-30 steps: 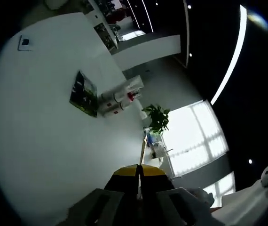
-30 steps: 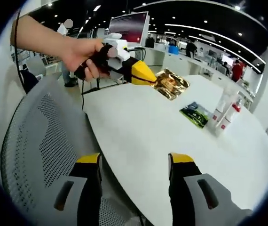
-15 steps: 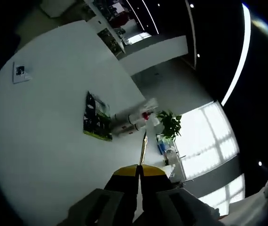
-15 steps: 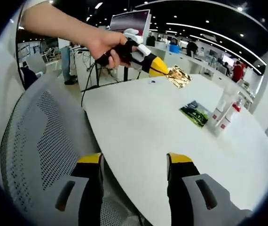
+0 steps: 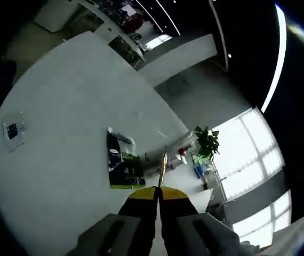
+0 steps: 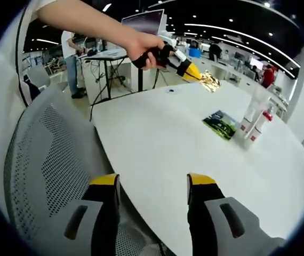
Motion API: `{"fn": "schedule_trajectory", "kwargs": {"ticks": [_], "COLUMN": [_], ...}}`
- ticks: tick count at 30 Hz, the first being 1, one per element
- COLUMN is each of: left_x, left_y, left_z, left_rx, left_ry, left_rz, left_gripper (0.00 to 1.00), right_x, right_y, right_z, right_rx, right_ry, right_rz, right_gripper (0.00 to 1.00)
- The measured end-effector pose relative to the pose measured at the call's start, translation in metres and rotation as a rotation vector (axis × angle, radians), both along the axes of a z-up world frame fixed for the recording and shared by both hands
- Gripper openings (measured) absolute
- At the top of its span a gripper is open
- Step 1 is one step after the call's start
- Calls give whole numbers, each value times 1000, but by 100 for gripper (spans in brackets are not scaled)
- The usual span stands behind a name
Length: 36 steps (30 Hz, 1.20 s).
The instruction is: Arrange the skincare products in the storage area until every visible bottle or jar stands upright without overlapping.
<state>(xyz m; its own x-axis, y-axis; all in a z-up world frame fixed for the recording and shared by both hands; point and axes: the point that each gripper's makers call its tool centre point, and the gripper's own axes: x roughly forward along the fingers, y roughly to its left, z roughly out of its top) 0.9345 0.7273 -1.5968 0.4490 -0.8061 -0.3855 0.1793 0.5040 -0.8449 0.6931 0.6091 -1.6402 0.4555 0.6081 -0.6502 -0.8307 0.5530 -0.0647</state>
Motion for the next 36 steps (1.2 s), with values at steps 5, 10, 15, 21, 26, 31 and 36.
{"fn": "schedule_trajectory", "kwargs": {"ticks": [5,10,15,21,26,31,36], "left_x": [26,47,64,79,87,93,94], "left_y": [2,-1,0,5,10,10,8], "left_z": [-6,-14,-24,-39,-67,-82,-95], "left_rx": [9,32,41,33,47,74,96], "left_ry": [10,31,48,83,178,200,229], "left_rz": [10,-9,-16,5,5,-15,-31], "left_gripper": [1,1,1,1,1,1,1], "right_x": [3,2,3,3,3,4,7], "right_y": [-2,-2,-3,-3,-2,-2,-5], "right_z": [1,-1,-1,-2,7,2,2], "right_rx": [10,-2,-7,-9,4,-6,5], "right_ry": [7,5,0,9,-34,-18,-8], "right_rz": [-18,-13,-14,-20,-6,-11,-33], "right_gripper": [43,43,42,42,33,35,36]}}
